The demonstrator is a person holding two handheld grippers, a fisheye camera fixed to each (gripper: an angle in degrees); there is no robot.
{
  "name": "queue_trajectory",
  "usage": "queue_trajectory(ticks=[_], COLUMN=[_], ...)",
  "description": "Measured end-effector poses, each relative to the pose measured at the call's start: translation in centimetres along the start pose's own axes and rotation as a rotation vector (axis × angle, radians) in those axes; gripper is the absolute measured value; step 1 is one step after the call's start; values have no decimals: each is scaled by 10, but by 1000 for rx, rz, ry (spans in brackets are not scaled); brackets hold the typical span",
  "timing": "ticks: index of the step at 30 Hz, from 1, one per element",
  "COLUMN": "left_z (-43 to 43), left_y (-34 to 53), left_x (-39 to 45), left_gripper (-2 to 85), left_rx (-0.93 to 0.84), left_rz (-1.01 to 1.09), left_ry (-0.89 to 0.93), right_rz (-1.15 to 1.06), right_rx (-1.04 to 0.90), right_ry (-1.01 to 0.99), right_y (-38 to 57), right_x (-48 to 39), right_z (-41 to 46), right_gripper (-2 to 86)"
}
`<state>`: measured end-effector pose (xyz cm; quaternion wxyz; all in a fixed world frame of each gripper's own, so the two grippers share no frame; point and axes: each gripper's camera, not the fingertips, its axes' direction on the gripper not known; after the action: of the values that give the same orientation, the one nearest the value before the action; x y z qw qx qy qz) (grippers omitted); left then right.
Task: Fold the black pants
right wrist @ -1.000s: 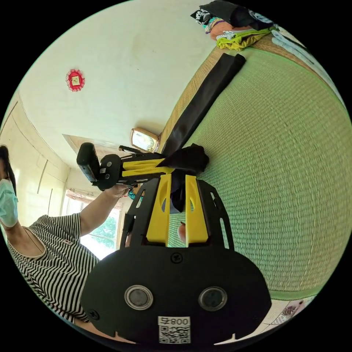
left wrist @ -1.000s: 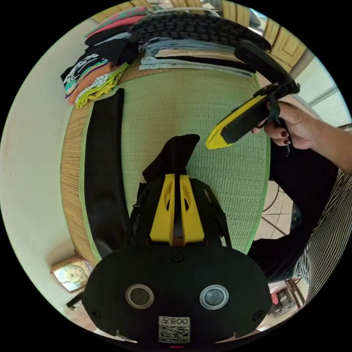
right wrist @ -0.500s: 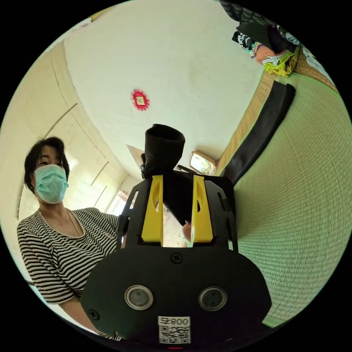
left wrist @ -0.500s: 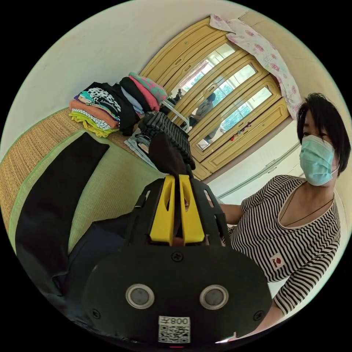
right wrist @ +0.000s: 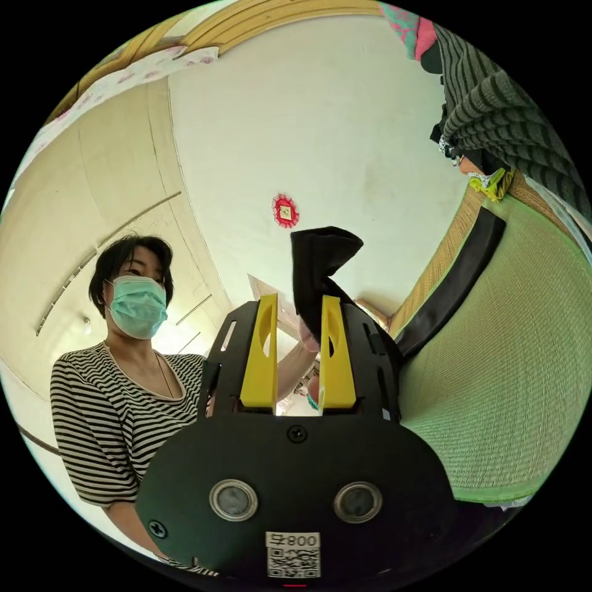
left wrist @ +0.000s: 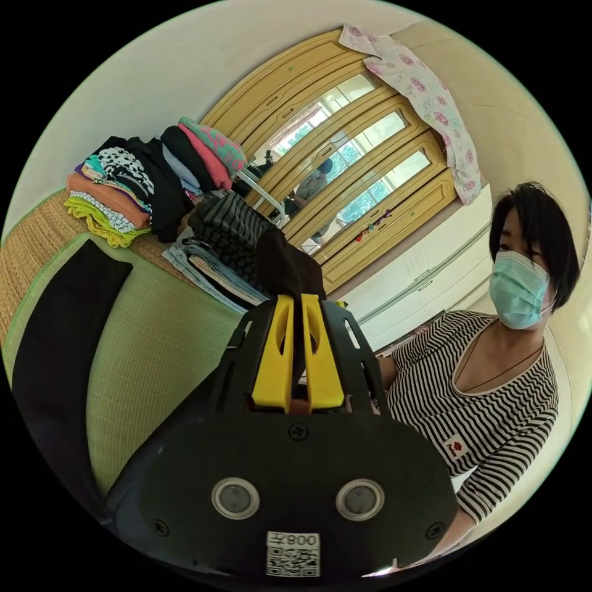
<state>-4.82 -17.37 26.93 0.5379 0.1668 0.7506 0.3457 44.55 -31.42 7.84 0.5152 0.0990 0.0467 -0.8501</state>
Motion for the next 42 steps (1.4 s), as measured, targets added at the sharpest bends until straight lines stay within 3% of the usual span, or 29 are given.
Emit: queue_trajectory(ticks=[5, 8, 12, 15, 19, 22, 25, 27, 30, 37, 42], left_z=[-23, -43, -71, -100, -155, -214, -277, -320, -364, -440, -484], left_y=[-22, -41, -50, -26, 37, 119, 218, 292, 357, 402, 414], left_x=[7, 3, -16, -3, 48, 93, 147, 192, 243, 309, 350], left_gripper=[34, 44, 53, 55, 68, 74, 83, 96, 107, 105, 61], left_rx=[-30, -9, -28, -23, 25, 74, 195, 381, 686, 963, 1022], left_rz=[-28, -86, -313, -413, -421, -600, -898, -1145, -1343, -1459, -1467], left_ry=[1, -97, -396, -421, -389, -458, -550, -583, -587, -590, -568], right_rz=[9, 13, 115, 273, 249, 205, 72, 5, -146, -536, -715], right_rx=[-12, -17, -86, -162, -220, -273, -387, -532, -845, -1366, -1576], right_ry=[165, 351, 862, 1141, 1133, 1244, 1217, 1192, 1050, 934, 987], right_y=[-8, -12, -19, -21, -23, -26, -28, -26, -3, 86, 129], right_x=[-12, -28, -15, 27, 21, 1, -23, -28, -25, -21, -14], right_z=[11, 19, 37, 40, 54, 67, 102, 144, 239, 404, 440], right_gripper=[33, 21, 16, 17, 21, 26, 41, 60, 80, 92, 92])
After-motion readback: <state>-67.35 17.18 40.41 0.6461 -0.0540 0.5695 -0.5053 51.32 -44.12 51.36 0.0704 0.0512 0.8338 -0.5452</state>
